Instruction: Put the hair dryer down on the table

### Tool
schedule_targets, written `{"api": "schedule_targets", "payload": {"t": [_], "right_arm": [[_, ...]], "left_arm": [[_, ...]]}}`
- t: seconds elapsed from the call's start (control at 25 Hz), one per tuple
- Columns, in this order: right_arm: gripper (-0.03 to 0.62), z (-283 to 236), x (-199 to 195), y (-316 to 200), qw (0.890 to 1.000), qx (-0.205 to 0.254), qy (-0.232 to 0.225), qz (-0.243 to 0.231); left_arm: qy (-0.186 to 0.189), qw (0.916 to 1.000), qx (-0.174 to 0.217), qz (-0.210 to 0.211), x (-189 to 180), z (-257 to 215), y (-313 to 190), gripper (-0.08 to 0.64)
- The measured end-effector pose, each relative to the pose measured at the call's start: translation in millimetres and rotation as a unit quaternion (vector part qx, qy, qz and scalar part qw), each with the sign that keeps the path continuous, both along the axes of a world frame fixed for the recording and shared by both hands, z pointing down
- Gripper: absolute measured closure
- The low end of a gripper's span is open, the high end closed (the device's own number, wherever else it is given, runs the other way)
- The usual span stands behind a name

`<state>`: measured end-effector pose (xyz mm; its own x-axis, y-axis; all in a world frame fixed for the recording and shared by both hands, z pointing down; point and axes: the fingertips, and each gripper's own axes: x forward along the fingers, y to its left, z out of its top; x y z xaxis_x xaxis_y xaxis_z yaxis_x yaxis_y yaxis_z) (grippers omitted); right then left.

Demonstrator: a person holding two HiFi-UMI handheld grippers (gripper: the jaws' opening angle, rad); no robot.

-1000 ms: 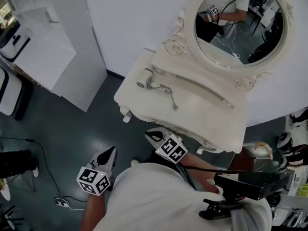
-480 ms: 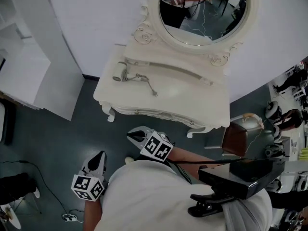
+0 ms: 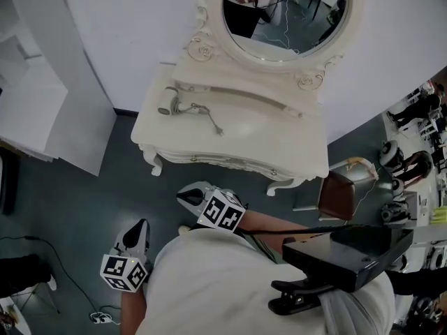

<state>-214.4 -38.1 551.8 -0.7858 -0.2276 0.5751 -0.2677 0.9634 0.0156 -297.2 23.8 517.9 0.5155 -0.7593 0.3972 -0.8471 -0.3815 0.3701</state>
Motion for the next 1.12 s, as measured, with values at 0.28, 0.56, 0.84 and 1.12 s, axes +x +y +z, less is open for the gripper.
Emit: {"api": "schedule_targets", "payload": {"t": [0.28, 0.56, 0.84, 1.12], "right_arm": [[0.592, -2.0, -5.7, 0.9, 1.0, 0.008, 0.002, -0.016], [0.592, 1.4, -0.3, -5.6, 1.0, 0.006, 0.002, -0.013], [0.592, 5.0, 16.4, -24.6, 1.0, 0.003, -0.003, -0.003], [0.592, 10.1, 35.0, -68.3, 1.0, 0.003, 0.006, 0.019]], "left_arm": [[0.004, 0.9999, -0.005, -0.013, -4.6, 5.0, 2.5, 0.563], [0.002, 0.9999, -0.008, -0.009, 0.1, 7.6, -4.9, 0.563], [-0.005, 0.9999, -0.013, -0.004, 12.2, 9.0, -22.2, 0.563], [-0.008, 0.9998, -0.014, 0.009, 22.7, 8.7, -62.3, 0.563]]}}
